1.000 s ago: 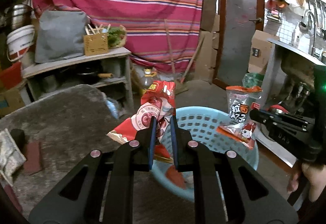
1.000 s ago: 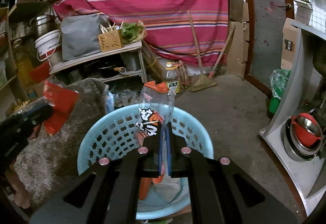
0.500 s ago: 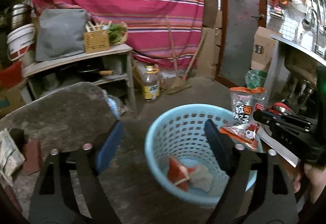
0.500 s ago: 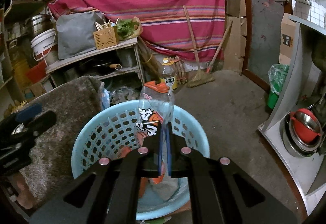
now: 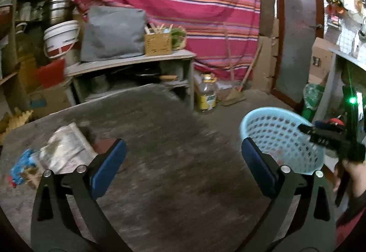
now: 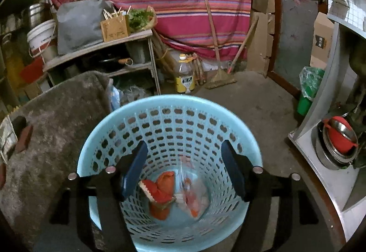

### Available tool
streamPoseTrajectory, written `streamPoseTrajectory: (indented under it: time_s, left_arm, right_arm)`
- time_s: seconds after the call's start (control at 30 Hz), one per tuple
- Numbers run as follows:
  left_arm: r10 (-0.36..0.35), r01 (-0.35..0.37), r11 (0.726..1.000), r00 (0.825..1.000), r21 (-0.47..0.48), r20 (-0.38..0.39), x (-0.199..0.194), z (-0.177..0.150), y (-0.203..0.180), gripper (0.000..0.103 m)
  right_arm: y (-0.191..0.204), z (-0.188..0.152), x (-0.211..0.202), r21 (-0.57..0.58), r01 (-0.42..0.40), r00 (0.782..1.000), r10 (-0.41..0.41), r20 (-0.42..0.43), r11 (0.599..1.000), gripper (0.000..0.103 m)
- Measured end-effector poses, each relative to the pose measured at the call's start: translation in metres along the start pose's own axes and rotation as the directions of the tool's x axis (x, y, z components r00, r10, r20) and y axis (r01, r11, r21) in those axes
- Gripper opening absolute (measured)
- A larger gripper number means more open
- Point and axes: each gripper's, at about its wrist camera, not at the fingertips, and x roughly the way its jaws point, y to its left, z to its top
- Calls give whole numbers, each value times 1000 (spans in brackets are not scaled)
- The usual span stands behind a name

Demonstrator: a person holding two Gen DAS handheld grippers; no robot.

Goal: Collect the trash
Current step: 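Return to the table and grasp the blue plastic bottle with the left tool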

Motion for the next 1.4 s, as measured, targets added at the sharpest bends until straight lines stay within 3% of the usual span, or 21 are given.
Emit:
streamPoseTrajectory:
  time_s: [0.07, 0.1, 0.27, 0.4, 0.57, 0.73, 1.03, 1.2, 1.33, 1.4]
  left_arm:
    - [40, -40, 999, 999, -7, 4, -8, -7, 21, 98]
    - [48, -48, 999, 999, -15, 3, -11, -10, 29, 98]
    - [116, -116, 991, 993, -69, -6, -26, -23, 90, 98]
    - [186, -186, 979, 982, -78, -12, -39, -36, 134, 98]
    - [281, -283, 955, 959, -89, -40, -48, -53, 195, 98]
    - [320, -329, 933, 944, -149, -77, -52, -67, 252, 98]
    - [341, -369, 905, 927, -213, -155, -37, -81, 316, 94]
    - [342, -373, 907, 924, -195, -173, -16, -75, 333, 89]
    - [315, -348, 920, 930, -180, -187, 6, -63, 337, 85]
    - [300, -337, 926, 931, -172, -207, 19, -60, 338, 76]
  right_arm:
    - [10, -3, -5, 0, 5, 1000, -5, 15, 1000, 75]
    - [16, -3, -7, -5, 10, 1000, -10, 20, 1000, 82]
    - [66, 2, -20, -61, -8, 999, 11, 47, 998, 83]
    - [107, 5, -30, -97, -43, 996, 50, 74, 994, 92]
    - [154, 5, -32, -103, -107, 991, 114, 74, 989, 92]
    - [202, -4, -25, -132, -175, 983, 181, 35, 976, 92]
    - [258, -13, -18, -213, -210, 977, 215, -1, 954, 93]
    - [273, -12, -13, -244, -213, 976, 217, -11, 946, 93]
    - [279, -9, -11, -251, -219, 975, 223, -14, 943, 93]
    - [284, -9, -10, -259, -222, 974, 226, -14, 940, 93]
